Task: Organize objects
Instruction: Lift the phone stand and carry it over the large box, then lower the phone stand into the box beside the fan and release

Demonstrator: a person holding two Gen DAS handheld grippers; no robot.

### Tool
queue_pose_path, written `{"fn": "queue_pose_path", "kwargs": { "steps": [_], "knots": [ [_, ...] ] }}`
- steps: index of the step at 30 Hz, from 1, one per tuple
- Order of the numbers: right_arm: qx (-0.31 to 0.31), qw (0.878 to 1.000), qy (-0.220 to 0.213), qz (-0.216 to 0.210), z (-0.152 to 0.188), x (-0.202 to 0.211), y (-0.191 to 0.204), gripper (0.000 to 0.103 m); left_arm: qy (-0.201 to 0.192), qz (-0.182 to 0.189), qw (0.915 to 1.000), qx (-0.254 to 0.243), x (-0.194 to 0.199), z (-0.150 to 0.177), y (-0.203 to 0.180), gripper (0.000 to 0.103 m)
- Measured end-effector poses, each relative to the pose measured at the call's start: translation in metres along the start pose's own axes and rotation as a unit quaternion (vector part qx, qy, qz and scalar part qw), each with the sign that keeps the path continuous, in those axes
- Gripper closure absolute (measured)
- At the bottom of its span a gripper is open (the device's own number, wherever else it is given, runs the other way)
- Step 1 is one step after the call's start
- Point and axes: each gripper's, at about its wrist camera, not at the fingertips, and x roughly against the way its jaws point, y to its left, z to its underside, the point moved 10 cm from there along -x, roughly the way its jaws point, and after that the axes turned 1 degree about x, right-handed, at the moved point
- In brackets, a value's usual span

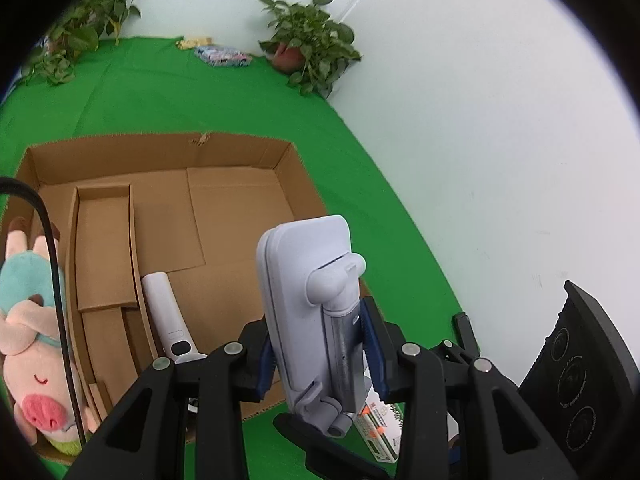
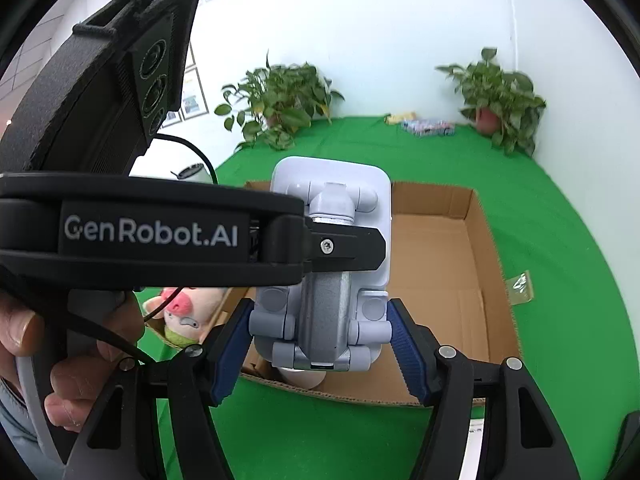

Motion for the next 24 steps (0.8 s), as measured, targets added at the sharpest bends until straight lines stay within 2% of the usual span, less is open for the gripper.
{"fn": "queue_pose_path", "kwargs": {
  "steps": [3, 7, 14, 18, 24],
  "knots": [
    [-0.014, 0.999, 0.028, -0.009, 0.005, -0.028, -0.01, 0.04, 0.023, -0.005, 0.9995, 0.02, -0.026, 0.003, 0.019, 0.067],
    [-0.029, 0.997, 0.066, -0.023, 0.029, -0.064, -0.016, 0.04, 0.053, -0.016, 0.9977, 0.039, -0.059, 0.013, 0.043, 0.067],
    [-0.054, 0.989, 0.123, -0.057, 0.058, -0.12, -0.041, 0.04, 0.103, -0.035, 0.9912, 0.076, -0.106, 0.036, 0.073, 0.067],
    [-0.066, 0.985, 0.145, -0.061, 0.07, -0.132, -0.047, 0.04, 0.127, -0.037, 0.9878, 0.083, -0.121, 0.046, 0.077, 0.066],
    [-0.072, 0.981, 0.167, -0.069, 0.083, -0.139, -0.046, 0.04, 0.139, -0.048, 0.9855, 0.085, -0.126, 0.051, 0.082, 0.064]
  ]
}}
